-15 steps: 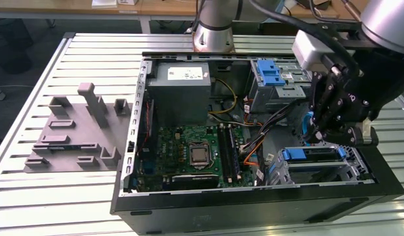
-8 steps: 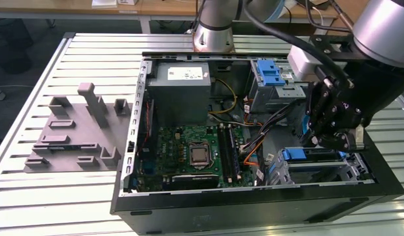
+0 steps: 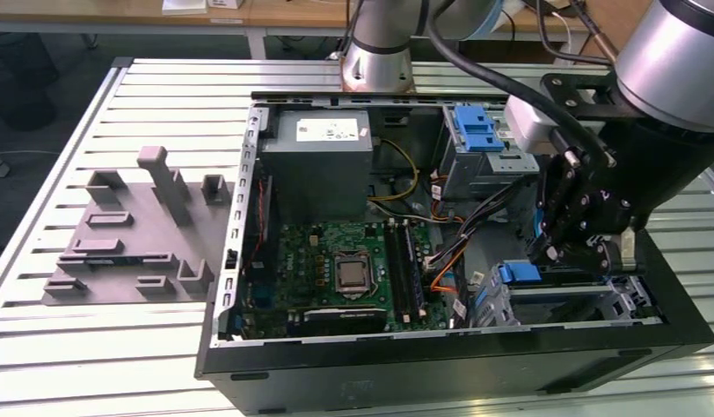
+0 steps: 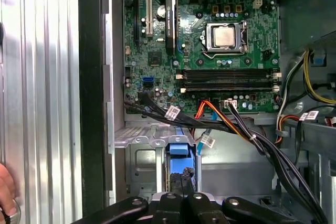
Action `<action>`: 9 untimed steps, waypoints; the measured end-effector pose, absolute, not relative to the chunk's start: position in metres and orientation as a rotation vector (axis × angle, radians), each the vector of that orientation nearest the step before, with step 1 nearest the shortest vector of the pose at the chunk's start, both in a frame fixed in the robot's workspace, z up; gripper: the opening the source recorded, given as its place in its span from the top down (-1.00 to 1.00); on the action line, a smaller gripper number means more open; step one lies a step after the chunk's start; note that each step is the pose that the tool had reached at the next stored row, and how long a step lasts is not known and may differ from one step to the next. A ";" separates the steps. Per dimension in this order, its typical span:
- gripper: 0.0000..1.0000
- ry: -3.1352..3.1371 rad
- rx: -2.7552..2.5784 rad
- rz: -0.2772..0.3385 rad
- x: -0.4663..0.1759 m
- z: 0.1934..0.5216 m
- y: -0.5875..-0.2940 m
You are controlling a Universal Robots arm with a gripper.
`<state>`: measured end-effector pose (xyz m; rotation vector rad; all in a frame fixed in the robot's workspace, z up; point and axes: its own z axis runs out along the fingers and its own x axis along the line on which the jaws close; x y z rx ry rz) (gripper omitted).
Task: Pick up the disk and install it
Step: 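Insert the disk into the insertion slot, then insert the first disk wire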
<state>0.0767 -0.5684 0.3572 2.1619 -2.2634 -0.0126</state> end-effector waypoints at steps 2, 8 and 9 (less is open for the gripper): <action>0.79 -2.263 2.162 -0.013 0.077 0.357 -0.568; 0.79 -2.263 2.162 -0.013 0.077 0.356 -0.568; 0.79 -2.263 2.162 -0.013 0.077 0.356 -0.568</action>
